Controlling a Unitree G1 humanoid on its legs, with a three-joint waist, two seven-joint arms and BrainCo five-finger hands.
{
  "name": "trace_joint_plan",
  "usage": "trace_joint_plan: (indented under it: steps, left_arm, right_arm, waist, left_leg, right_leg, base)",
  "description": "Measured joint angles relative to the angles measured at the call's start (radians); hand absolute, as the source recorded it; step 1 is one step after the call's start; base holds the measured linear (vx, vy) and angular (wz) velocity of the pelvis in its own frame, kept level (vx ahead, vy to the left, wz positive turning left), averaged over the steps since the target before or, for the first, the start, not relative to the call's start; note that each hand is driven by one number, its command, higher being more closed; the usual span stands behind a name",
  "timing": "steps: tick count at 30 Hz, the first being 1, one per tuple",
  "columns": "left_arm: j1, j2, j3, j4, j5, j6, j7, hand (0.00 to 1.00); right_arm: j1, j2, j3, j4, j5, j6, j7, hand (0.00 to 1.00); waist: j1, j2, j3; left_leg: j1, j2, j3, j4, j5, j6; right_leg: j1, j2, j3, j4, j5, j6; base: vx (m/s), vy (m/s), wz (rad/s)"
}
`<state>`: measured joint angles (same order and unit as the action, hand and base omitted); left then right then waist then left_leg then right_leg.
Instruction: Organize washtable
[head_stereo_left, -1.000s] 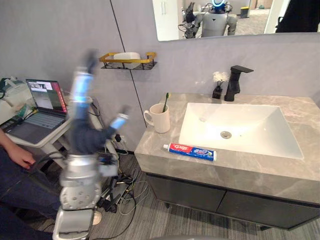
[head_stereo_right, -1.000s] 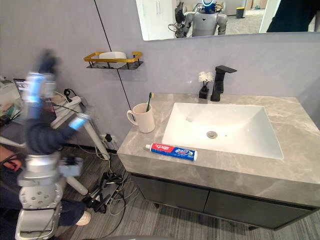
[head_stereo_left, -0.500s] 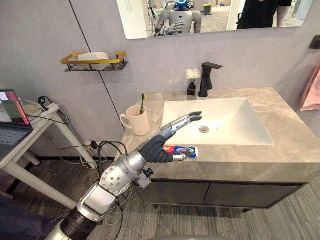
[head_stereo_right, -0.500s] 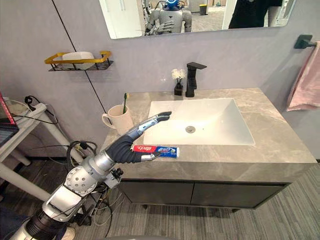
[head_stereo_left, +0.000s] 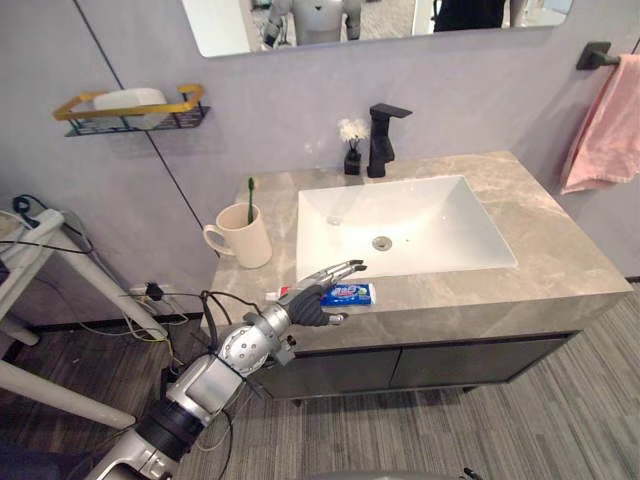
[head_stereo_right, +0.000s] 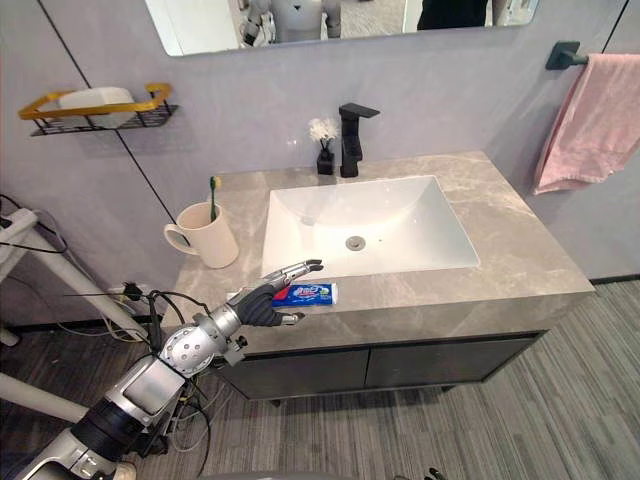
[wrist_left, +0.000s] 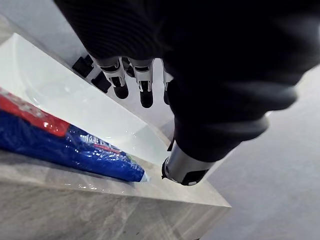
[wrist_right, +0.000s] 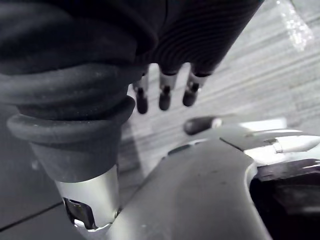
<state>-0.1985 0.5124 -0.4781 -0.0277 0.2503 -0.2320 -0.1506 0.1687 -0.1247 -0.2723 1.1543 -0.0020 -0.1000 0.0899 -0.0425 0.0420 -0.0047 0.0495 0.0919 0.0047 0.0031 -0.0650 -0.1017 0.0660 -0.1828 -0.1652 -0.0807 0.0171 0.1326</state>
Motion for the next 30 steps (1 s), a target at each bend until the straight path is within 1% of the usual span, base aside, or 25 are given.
trace_joint_plan:
  steps: [3,7,11,12,13,15,16,18,19,20,21,22,23,25,30]
  left_arm:
    - [-0.012,-0.007,0.0,0.032,0.024,0.004,0.003,0.0]
    - [-0.018,-0.027,0.001,0.06,0.037,0.01,0.005,0.0]
    - [-0.017,-0.045,0.002,0.091,0.038,0.01,0.005,0.0]
    - [-0.017,-0.064,0.002,0.14,0.076,0.026,0.022,0.0]
    - [-0.019,-0.06,0.01,0.136,0.071,0.038,0.0,0.0]
    - [-0.019,-0.058,0.011,0.134,0.063,0.038,-0.004,0.0]
    - [-0.019,-0.054,0.011,0.131,0.063,0.037,-0.004,0.0]
    - [-0.013,0.006,0.011,0.093,0.059,0.037,-0.022,0.0]
    - [-0.003,0.059,0.019,0.062,0.039,0.036,-0.039,0.0]
    - [0.042,0.119,0.072,0.005,0.026,0.03,-0.049,0.0]
    - [0.059,0.121,0.109,-0.011,0.026,0.028,-0.044,0.0]
    - [0.061,0.115,0.123,-0.012,0.027,0.028,-0.04,0.0]
    - [0.064,0.111,0.136,-0.011,0.029,0.028,-0.024,0.0]
    - [0.065,0.108,0.136,-0.011,0.038,0.028,-0.018,0.0]
    - [0.068,0.077,0.137,-0.011,0.067,0.028,0.002,0.0]
  right_arm:
    - [-0.005,-0.001,-0.001,0.0,-0.001,0.0,0.0,0.0]
    - [-0.005,-0.001,-0.001,0.0,-0.001,0.0,-0.001,0.0]
    - [-0.005,-0.002,-0.001,-0.002,-0.001,-0.001,-0.002,0.0]
    - [-0.005,-0.002,-0.001,-0.002,-0.001,-0.003,-0.004,0.0]
    - [-0.005,-0.003,-0.002,-0.006,0.0,-0.003,-0.004,0.0]
    - [-0.005,-0.003,-0.001,-0.009,0.0,-0.003,-0.004,0.0]
    - [-0.005,-0.003,-0.002,-0.01,0.0,-0.002,-0.004,0.0]
    - [-0.003,-0.003,-0.006,-0.013,0.0,-0.002,-0.003,0.0]
    - [-0.004,-0.003,-0.006,-0.014,0.0,-0.002,0.0,0.0]
    - [-0.002,-0.002,-0.005,-0.018,0.003,-0.002,0.008,0.0]
    - [0.003,-0.003,-0.005,-0.018,0.006,-0.003,0.016,0.0]
    - [0.005,-0.004,-0.005,-0.018,0.008,-0.003,0.018,0.0]
    - [0.003,-0.007,0.0,-0.017,0.009,-0.002,0.023,0.0]
    - [0.003,-0.008,0.018,-0.015,0.01,-0.002,0.025,0.0]
    - [0.003,-0.01,0.036,-0.012,0.011,-0.005,0.026,0.0]
  waist:
    - [-0.002,-0.005,0.006]
    - [-0.003,-0.005,0.008]
    - [-0.002,0.005,0.018]
    - [-0.003,0.007,0.02]
    - [-0.003,0.015,0.022]
    - [-0.003,0.016,0.022]
    - [-0.001,0.016,0.022]
    - [0.001,0.017,0.022]
    - [0.0,0.017,0.023]
    - [-0.002,0.017,0.023]
    - [0.001,0.017,0.023]
    - [0.004,0.017,0.023]
    - [0.014,0.015,0.023]
    - [0.021,0.014,0.023]
    - [0.019,0.016,0.022]
  left_leg:
    - [-0.001,0.007,0.001,-0.001,-0.004,-0.002]
    - [0.0,0.005,0.004,0.002,-0.006,0.0]
    - [0.0,0.005,0.009,0.02,-0.026,0.002]
    - [-0.003,0.006,0.013,0.03,-0.03,0.002]
    - [-0.003,0.008,0.013,0.03,-0.03,0.001]
    - [-0.004,0.009,0.013,0.029,-0.031,0.001]
    - [-0.004,0.01,0.013,0.029,-0.031,0.001]
    - [-0.003,0.011,0.017,0.029,-0.031,0.001]
    - [-0.002,0.012,0.021,0.029,-0.031,0.001]
    - [0.001,0.012,0.025,0.029,-0.031,0.001]
    - [0.002,0.012,0.025,0.029,-0.031,0.0]
    - [0.001,0.011,0.024,0.029,-0.032,0.0]
    - [-0.001,0.011,0.021,0.029,-0.032,0.0]
    - [0.0,0.011,0.021,0.031,-0.032,0.0]
    - [0.001,0.011,0.021,0.032,-0.032,0.001]
  right_leg:
    - [0.007,0.007,0.001,-0.013,0.005,-0.006]
    - [0.009,0.005,0.0,-0.013,0.004,-0.008]
    - [0.016,0.005,0.0,-0.012,0.001,-0.013]
    - [0.016,0.006,0.002,-0.012,-0.002,-0.018]
    - [0.015,0.008,0.002,-0.013,-0.001,-0.015]
    - [0.014,0.009,0.002,-0.013,0.001,-0.012]
    - [0.014,0.009,0.002,-0.013,0.001,-0.012]
    - [0.013,0.01,0.005,-0.013,0.001,-0.012]
    - [0.012,0.011,0.008,-0.013,0.001,-0.012]
    - [0.012,0.011,0.012,-0.013,0.001,-0.012]
    - [0.014,0.01,0.01,-0.013,0.001,-0.012]
    - [0.015,0.01,0.007,-0.013,0.001,-0.012]
    - [0.016,0.009,0.002,-0.013,0.001,-0.012]
    - [0.017,0.009,0.003,-0.012,0.001,-0.012]
    - [0.017,0.01,0.004,-0.012,0.001,-0.012]
  base:
    - [0.08,-0.012,-0.07]
    - [0.03,-0.001,-0.01]
    - [-0.03,0.004,-0.01]
    - [-0.08,-0.009,-0.05]
    - [-0.08,-0.013,-0.05]
    - [-0.02,-0.004,-0.01]
    - [0.0,0.0,0.0]
    - [0.01,0.0,-0.05]
    - [0.01,-0.002,-0.1]
    - [0.01,-0.002,-0.07]
    - [0.0,0.0,0.0]
    - [-0.01,0.006,0.11]
    - [-0.02,0.007,0.08]
    - [-0.01,0.003,0.03]
    - [-0.01,0.0,0.0]
